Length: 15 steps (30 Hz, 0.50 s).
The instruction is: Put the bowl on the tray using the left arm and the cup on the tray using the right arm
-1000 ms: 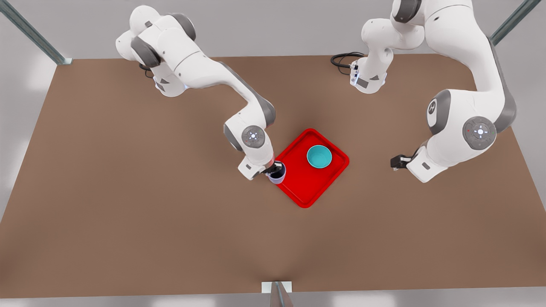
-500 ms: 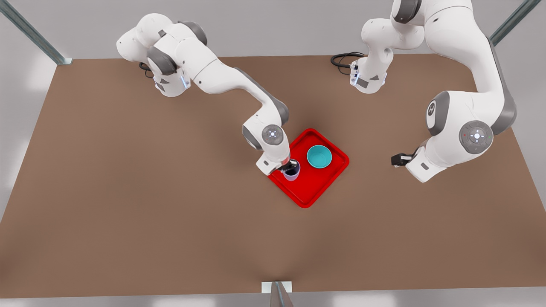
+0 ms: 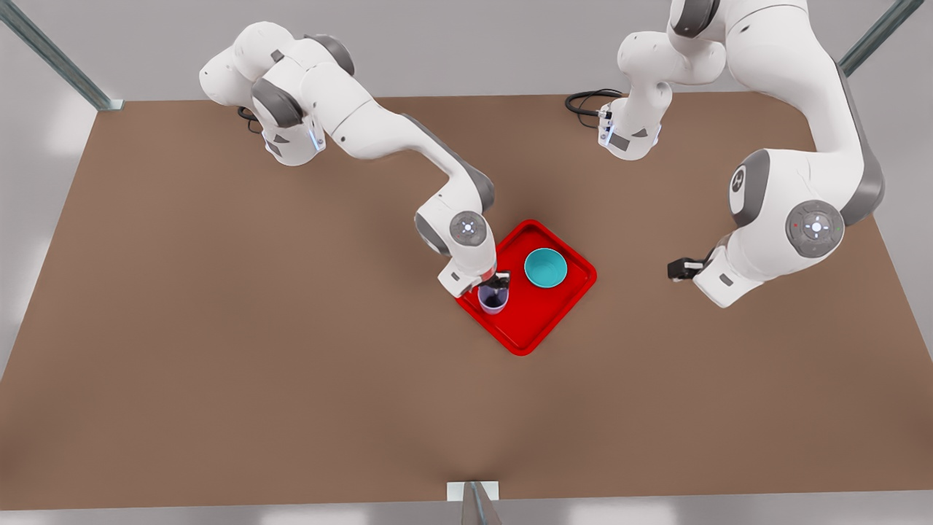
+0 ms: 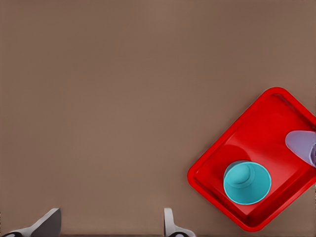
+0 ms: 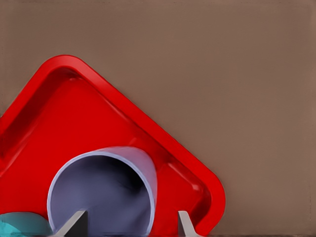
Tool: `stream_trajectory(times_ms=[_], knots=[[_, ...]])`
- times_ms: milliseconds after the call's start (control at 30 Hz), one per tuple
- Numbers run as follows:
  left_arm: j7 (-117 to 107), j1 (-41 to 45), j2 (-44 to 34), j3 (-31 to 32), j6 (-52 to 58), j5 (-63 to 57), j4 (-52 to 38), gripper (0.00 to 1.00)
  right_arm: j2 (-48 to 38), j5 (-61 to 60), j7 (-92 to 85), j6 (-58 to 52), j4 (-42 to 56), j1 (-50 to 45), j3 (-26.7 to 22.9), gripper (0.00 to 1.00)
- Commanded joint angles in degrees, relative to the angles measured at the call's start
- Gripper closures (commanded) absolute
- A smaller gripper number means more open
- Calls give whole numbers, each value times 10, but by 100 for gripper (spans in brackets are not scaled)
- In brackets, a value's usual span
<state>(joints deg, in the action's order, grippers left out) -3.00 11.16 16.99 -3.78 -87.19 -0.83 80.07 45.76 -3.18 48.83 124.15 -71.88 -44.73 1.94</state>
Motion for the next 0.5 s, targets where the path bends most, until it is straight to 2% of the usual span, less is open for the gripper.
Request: stream_trajectory(times_ms=[0, 67, 100, 133, 167, 233, 267, 333, 467], knots=[[3, 0, 0, 0, 0, 0, -1, 0, -7, 0, -1, -1, -1, 0, 0, 3], [0, 3, 0, 0, -3, -6, -3, 0, -44, -3, -3, -22, -8, 7, -1, 1], [-2, 3, -4, 1, -2, -6, -3, 0, -101, -1, -14, -22, -62, 27, -1, 0], [-2, 3, -4, 1, -2, -6, -3, 0, -205, -1, -45, -23, -166, 81, -1, 0], [-2, 3, -4, 1, -2, -6, -2, 0, -283, 0, -143, -58, -216, 153, 0, 0], [-2, 3, -4, 1, -2, -5, -3, 0, -364, -1, -339, -212, -214, 290, -1, 0], [-2, 3, -4, 1, -2, -5, -3, 0, -384, 1, -407, -281, -210, 353, -1, 0], [-2, 3, -4, 1, -3, -6, -3, 0, -389, 8, -523, -333, -190, 433, -12, 0], [-2, 3, -3, 1, -4, -7, -3, 0, -372, 32, -551, -353, -134, 460, -23, 0]])
